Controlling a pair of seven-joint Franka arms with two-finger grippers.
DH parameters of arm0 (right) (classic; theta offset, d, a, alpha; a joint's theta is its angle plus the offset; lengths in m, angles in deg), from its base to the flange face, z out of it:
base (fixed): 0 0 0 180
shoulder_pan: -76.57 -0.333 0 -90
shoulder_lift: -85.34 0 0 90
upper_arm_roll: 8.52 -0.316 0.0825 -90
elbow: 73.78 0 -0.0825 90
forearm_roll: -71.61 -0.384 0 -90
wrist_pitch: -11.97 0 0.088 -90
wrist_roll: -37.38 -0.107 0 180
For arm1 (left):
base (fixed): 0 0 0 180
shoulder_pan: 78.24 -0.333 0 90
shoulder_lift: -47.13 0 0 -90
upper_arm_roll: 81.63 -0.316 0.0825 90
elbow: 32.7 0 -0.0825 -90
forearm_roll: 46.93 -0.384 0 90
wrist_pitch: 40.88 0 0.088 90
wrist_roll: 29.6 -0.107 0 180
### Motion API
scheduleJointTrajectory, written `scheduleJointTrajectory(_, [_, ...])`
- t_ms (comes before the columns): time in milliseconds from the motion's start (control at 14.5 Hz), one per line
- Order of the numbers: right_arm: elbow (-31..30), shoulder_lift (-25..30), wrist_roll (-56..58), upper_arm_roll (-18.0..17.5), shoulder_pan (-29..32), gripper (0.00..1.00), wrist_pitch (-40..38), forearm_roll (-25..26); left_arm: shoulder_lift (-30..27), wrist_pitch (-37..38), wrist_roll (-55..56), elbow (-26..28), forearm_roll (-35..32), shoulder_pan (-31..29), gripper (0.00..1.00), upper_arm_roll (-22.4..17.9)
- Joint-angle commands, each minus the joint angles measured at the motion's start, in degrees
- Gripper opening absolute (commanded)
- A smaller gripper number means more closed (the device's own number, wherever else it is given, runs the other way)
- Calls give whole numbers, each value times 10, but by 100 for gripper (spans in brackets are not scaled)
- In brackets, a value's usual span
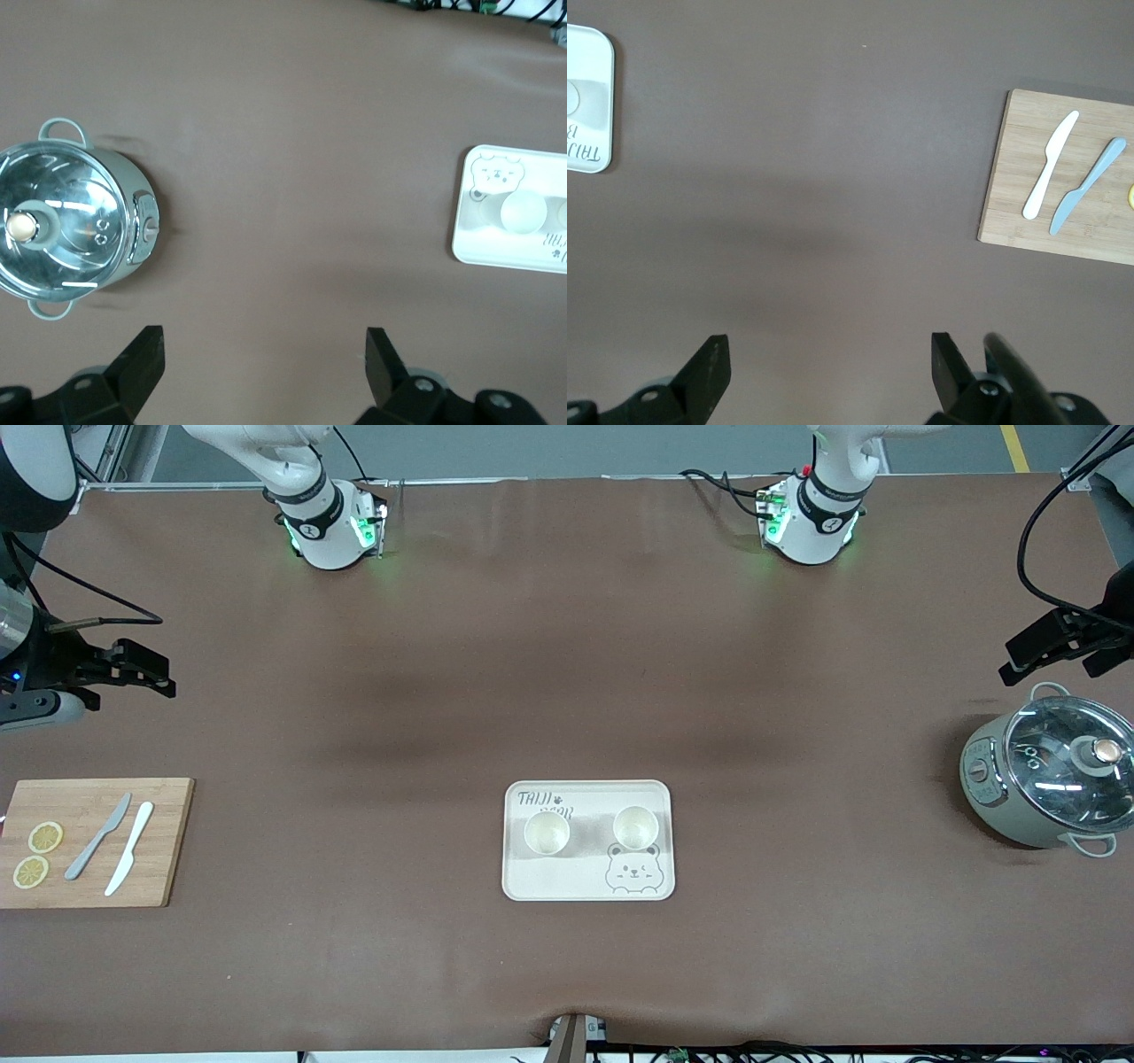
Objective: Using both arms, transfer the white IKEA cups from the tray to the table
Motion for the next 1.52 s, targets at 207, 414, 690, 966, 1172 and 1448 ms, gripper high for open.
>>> scheduleJointTrajectory(207, [-16,16,6,-5,5,100,4,3,3,30,4,18,1,4,100,5])
scheduleJointTrajectory(414, [-16,16,5,-6,5,100,3,3,17,30,27,19,11,6,100,13])
scheduleJointTrajectory(690, [-16,16,4,-7,4,100,2,3,48,14,122,16,14,17,100,45])
scheduleJointTrajectory(966, [-16,16,4,-7,4,100,3,3,86,-32,232,16,13,18,100,92])
scheduleJointTrajectory(1172, [-16,16,3,-7,4,100,3,3,113,-68,296,17,10,33,100,107])
scheduleJointTrajectory(1448, [-16,16,3,-7,3,100,3,3,164,-135,385,17,-9,82,100,107])
